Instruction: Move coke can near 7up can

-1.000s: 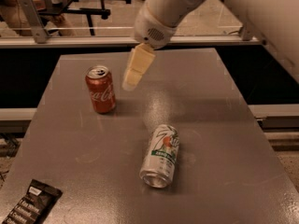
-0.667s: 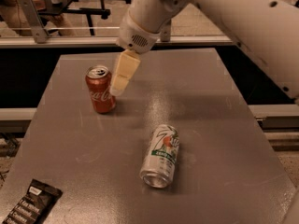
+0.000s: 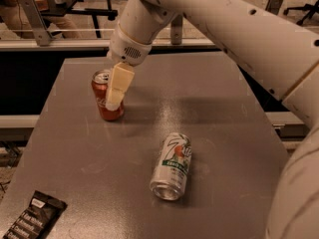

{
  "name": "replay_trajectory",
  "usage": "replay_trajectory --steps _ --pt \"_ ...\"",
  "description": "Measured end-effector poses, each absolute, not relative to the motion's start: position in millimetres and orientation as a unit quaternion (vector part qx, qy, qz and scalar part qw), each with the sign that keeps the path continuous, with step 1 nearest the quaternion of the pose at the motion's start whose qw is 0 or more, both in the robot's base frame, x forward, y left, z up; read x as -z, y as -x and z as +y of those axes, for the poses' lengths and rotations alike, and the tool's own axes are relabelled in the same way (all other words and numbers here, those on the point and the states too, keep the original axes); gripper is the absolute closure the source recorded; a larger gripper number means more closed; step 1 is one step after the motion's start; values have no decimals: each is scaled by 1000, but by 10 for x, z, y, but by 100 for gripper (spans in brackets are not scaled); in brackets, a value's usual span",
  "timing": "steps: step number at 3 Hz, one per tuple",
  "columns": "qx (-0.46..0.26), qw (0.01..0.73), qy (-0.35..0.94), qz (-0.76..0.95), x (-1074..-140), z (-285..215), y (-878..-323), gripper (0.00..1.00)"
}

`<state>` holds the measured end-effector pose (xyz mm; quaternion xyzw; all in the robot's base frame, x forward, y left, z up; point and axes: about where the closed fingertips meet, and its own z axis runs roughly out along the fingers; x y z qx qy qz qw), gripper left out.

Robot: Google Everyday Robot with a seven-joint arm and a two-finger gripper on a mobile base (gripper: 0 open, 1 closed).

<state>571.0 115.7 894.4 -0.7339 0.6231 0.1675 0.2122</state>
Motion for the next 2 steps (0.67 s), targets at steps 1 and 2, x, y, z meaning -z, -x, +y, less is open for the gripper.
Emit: replay_trajectory --steps 1,2 --pt "-174 206 744 612 -8913 1223 -5665 17" --pt "-176 205 753 600 -8962 1210 -5601 40"
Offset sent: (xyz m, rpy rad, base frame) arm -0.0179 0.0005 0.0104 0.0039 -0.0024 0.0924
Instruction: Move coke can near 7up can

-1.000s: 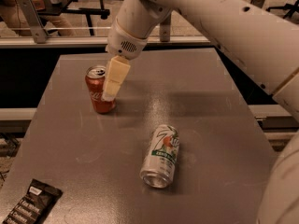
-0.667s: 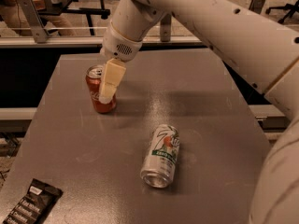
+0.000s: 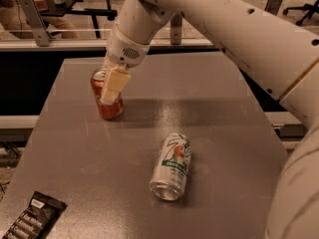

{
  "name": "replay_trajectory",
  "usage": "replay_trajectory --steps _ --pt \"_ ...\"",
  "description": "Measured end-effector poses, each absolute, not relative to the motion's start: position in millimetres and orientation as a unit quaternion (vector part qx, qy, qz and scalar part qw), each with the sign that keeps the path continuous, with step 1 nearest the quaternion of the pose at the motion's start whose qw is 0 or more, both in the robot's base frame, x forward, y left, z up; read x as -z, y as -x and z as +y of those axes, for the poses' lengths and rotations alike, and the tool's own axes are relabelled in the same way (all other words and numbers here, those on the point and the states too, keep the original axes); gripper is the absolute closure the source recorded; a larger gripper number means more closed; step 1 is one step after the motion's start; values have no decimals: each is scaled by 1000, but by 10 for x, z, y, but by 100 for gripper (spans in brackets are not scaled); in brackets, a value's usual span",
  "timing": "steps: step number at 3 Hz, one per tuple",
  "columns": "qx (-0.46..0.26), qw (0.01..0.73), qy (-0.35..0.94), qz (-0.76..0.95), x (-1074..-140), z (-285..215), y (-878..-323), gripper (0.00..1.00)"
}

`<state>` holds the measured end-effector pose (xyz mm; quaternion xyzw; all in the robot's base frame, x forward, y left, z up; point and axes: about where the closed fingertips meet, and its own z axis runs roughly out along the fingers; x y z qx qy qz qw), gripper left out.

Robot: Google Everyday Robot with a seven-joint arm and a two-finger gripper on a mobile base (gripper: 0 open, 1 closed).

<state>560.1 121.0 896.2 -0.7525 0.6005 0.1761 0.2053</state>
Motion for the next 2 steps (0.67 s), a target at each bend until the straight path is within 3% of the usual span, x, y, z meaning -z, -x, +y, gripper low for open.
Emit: replay_trajectory --steps 2 --pt "-178 216 770 574 -9137 1099 -5408 87"
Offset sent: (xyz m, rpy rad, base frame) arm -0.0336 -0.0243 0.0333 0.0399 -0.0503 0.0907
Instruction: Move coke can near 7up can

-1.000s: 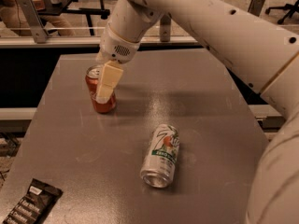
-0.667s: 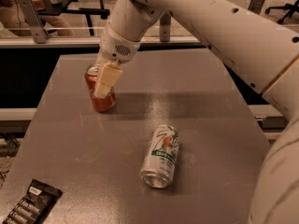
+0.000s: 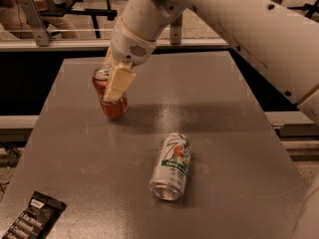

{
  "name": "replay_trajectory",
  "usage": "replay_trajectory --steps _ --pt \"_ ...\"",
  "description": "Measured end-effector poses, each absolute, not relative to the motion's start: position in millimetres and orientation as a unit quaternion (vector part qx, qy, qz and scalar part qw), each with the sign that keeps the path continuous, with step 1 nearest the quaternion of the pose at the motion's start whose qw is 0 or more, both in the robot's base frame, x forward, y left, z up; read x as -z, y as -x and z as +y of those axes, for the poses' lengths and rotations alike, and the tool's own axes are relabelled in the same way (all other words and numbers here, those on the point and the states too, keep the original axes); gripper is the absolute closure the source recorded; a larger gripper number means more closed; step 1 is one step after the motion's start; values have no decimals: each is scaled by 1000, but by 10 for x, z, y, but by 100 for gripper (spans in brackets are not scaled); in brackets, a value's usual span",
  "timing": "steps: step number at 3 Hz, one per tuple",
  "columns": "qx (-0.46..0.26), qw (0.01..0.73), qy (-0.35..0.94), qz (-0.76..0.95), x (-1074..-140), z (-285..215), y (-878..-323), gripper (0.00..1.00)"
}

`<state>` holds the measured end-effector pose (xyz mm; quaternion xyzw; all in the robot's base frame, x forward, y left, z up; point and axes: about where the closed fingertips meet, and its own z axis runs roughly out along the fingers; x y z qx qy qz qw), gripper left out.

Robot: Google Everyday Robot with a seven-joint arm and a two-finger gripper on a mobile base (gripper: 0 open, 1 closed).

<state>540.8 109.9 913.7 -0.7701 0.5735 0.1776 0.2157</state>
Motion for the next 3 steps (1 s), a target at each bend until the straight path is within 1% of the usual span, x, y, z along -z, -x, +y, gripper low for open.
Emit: replay_trajectory --steps 1,3 --pt "-179 227 782 552 -9257 989 -5222 100" --pt "-191 226 799 523 -9268 706 -4770 100"
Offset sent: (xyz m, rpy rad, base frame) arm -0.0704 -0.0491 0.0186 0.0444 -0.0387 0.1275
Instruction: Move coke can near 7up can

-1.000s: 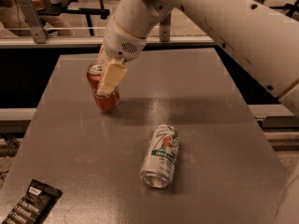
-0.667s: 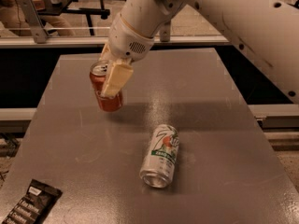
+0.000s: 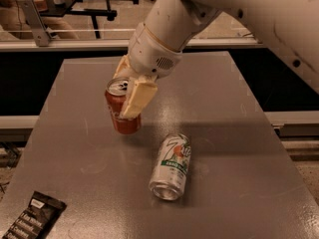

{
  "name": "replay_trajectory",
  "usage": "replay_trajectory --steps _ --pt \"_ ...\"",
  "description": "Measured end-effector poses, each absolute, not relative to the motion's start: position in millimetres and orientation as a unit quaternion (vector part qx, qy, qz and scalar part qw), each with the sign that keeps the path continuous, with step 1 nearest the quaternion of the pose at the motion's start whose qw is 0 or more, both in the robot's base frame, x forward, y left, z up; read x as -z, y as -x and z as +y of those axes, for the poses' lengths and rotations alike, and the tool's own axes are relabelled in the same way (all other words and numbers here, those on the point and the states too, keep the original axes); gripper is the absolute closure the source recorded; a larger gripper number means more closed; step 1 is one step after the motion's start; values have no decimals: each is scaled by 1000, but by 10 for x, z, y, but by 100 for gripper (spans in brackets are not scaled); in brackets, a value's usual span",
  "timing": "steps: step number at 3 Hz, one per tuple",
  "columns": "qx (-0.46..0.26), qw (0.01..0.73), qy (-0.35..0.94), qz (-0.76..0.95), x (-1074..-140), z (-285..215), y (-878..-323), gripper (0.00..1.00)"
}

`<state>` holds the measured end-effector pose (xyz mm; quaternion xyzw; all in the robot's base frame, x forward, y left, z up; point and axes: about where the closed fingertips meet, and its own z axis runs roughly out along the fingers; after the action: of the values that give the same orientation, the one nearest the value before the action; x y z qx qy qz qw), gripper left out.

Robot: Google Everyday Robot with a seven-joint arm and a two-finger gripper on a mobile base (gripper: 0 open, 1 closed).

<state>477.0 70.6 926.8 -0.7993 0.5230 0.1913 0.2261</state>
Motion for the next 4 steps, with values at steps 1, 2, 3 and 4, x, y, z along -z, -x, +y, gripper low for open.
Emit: replay_trajectory --steps 1,2,3,4 --pt "-194 218 804 518 -9218 612 -4589 100" --pt "-193 213 804 521 -9182 546 -4447 100" --pt "-193 207 798 532 -9126 490 -4365 86" --pt "-199 205 790 542 -9055 464 -4376 62"
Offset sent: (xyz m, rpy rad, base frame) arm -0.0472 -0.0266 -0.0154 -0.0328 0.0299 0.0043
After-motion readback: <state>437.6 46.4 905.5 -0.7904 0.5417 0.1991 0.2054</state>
